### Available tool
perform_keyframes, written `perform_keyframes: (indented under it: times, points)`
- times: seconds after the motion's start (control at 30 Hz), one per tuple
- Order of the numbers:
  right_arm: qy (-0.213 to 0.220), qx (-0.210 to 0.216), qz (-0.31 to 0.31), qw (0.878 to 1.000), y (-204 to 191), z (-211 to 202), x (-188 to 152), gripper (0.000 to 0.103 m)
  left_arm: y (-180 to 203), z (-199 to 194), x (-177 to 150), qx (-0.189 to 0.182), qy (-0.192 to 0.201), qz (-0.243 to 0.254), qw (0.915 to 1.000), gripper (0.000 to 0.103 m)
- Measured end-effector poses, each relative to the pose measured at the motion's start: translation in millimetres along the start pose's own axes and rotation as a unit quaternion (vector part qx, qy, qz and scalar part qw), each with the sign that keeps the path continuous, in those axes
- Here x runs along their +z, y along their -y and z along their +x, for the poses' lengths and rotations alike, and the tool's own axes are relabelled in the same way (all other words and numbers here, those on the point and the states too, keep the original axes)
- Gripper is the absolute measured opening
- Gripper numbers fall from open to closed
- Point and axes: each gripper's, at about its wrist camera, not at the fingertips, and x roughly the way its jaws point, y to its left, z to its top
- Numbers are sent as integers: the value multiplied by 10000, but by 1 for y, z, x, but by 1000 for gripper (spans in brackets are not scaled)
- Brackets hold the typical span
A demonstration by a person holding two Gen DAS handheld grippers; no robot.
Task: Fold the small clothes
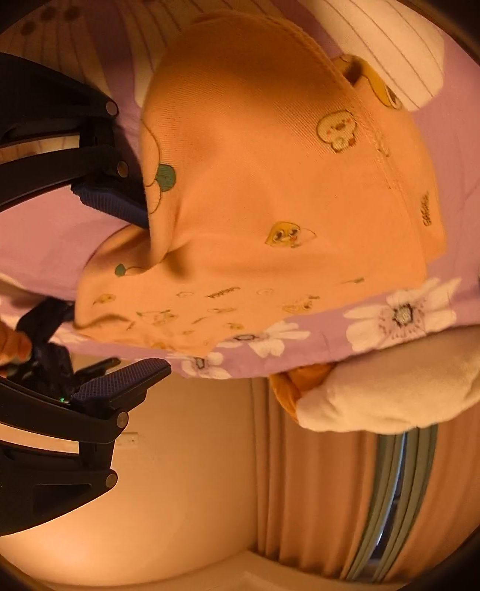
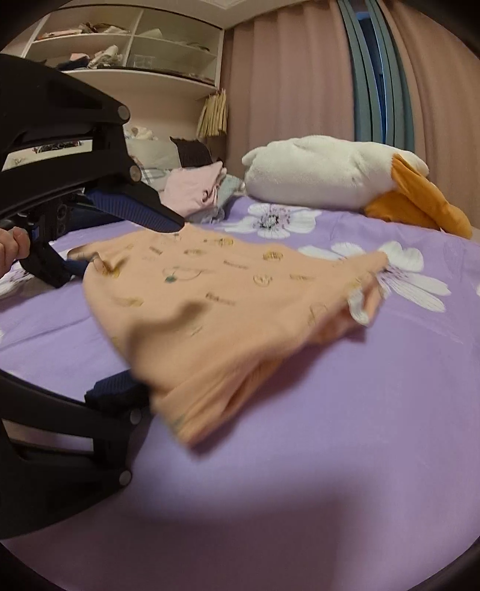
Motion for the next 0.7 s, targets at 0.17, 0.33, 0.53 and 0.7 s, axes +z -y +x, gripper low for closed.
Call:
perform_keyframes:
  times: [0.17,0.33,0.53,0.7]
  points:
    - [-82,-102,75,9999,2,-12,-6,67,-14,-51,-15,368,820,-505,9947,73]
    - [3,-35,214,9998,10,-13,-4,68,-6,-47,-4,757,739,13,9944,73]
    - [14,-181,39,9998,-2,2,4,71,1,-16,16,578,529,-70,9969,73]
    - [104,-45,134,9998,-9,27,25,70,12,2,30,531,656,144,9963,61]
